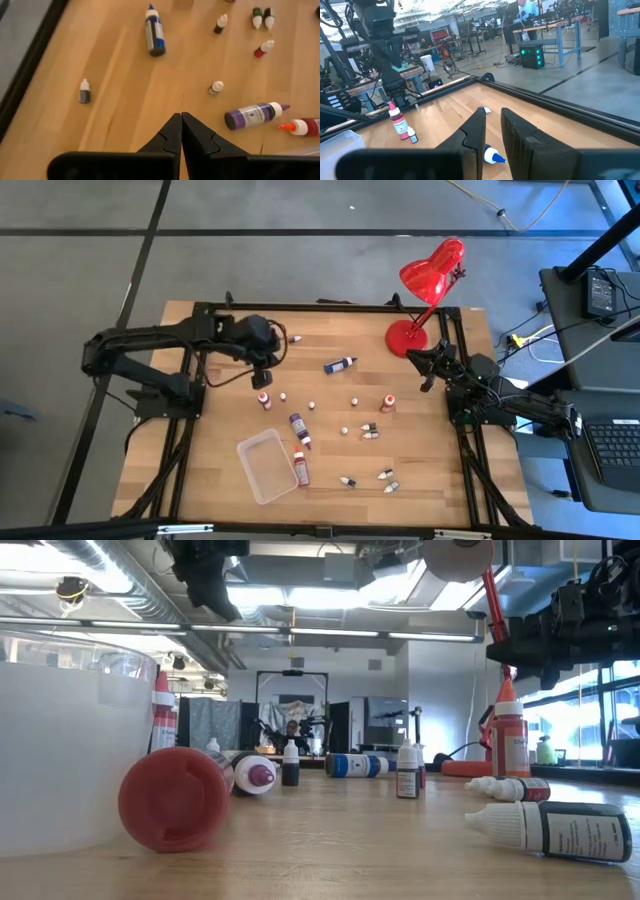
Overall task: Pick & Place food coloring
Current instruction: Put the pink food coloring bottle into the transparent bin
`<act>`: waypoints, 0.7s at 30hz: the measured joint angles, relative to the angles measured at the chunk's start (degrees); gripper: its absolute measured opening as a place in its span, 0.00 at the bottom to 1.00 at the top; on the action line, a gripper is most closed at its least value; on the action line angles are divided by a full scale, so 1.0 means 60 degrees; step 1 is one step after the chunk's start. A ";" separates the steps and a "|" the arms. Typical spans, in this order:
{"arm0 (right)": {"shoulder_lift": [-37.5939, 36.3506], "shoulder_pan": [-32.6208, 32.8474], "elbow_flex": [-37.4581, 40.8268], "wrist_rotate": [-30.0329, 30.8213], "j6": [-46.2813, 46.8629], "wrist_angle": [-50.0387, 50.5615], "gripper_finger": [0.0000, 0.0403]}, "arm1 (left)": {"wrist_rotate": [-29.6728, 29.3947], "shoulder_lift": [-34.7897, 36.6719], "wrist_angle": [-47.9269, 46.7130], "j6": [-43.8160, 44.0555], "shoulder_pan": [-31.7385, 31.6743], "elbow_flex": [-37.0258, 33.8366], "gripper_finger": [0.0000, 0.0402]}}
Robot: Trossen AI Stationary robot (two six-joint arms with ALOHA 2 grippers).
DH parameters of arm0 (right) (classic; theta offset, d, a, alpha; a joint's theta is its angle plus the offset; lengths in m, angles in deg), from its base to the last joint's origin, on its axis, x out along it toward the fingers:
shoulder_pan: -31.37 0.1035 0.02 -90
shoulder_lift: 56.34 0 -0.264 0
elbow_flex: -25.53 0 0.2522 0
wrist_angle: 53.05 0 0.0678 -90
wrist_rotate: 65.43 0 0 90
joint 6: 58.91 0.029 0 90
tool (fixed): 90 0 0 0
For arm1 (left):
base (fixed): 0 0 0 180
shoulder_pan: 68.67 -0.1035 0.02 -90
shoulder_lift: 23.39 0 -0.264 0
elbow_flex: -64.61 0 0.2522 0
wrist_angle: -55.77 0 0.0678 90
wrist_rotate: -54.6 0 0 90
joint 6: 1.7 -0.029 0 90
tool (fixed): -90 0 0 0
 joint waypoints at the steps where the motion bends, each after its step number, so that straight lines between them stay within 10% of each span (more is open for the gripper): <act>1: 0.0000 0.0000 -0.0001 0.0000 0.0001 0.0002 0.16 | 0.0001 -0.0074 0.0011 0.0005 0.0046 0.0000 0.02; 21: -0.0002 0.0000 -0.0002 -0.0007 -0.0222 0.0003 0.16 | -0.0052 -0.0236 0.0047 -0.0303 0.0136 0.0006 0.08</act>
